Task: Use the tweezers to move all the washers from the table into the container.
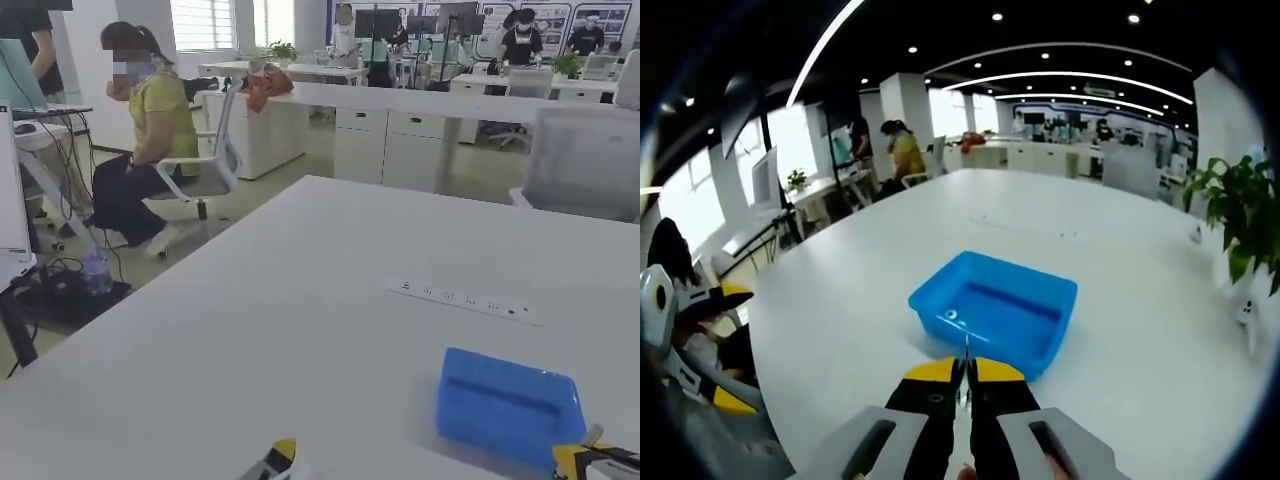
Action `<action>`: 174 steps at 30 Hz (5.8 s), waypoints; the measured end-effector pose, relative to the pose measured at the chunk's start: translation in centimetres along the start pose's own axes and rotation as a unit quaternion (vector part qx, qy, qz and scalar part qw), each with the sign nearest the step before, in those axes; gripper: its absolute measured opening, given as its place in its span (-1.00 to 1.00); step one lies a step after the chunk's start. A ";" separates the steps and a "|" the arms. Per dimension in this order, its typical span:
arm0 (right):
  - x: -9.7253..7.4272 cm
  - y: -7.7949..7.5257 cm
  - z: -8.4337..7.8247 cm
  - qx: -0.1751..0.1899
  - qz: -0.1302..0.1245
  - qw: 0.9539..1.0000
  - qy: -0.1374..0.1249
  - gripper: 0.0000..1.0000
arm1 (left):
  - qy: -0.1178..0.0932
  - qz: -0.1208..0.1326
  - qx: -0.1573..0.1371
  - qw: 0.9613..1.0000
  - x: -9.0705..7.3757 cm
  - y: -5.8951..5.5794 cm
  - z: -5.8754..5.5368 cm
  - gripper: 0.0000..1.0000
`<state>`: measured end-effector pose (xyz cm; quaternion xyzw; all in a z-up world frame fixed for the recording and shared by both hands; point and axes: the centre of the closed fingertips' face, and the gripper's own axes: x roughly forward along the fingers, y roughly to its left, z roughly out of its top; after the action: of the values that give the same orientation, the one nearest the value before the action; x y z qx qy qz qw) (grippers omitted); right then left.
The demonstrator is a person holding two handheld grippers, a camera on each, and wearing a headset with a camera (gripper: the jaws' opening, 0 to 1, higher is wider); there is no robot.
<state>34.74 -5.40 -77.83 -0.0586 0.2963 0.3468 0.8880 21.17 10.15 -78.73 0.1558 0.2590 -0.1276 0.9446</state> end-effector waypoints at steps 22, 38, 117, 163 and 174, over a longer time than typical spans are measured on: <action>0.8 -0.8 5.4 -0.008 -0.002 0.998 -0.058 -0.99 | 0.014 -0.005 0.008 1.000 0.1 -0.3 -0.5 0.91; 3.1 -2.8 6.6 -0.013 -0.023 0.997 -0.067 -0.98 | 0.015 -0.017 0.002 1.000 0.1 -0.7 -0.4 0.95; -1.5 -3.9 -4.1 0.033 -0.047 0.998 -0.025 -0.95 | -0.029 -0.044 -0.103 0.993 -5.6 -1.6 4.4 0.98; -2.3 -4.4 -0.2 0.003 -0.040 0.999 -0.034 -0.99 | -0.023 -0.036 -0.097 0.994 -5.8 -1.3 3.8 0.98; -1.3 -3.8 3.5 -0.018 -0.046 0.997 -0.060 -0.99 | -0.020 -0.036 -0.095 0.995 -5.5 -1.0 3.9 0.98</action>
<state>38.16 -7.97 -74.58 -0.0671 0.2328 0.3138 0.9181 18.01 8.74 -72.84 0.0527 0.2568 -0.1397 0.9549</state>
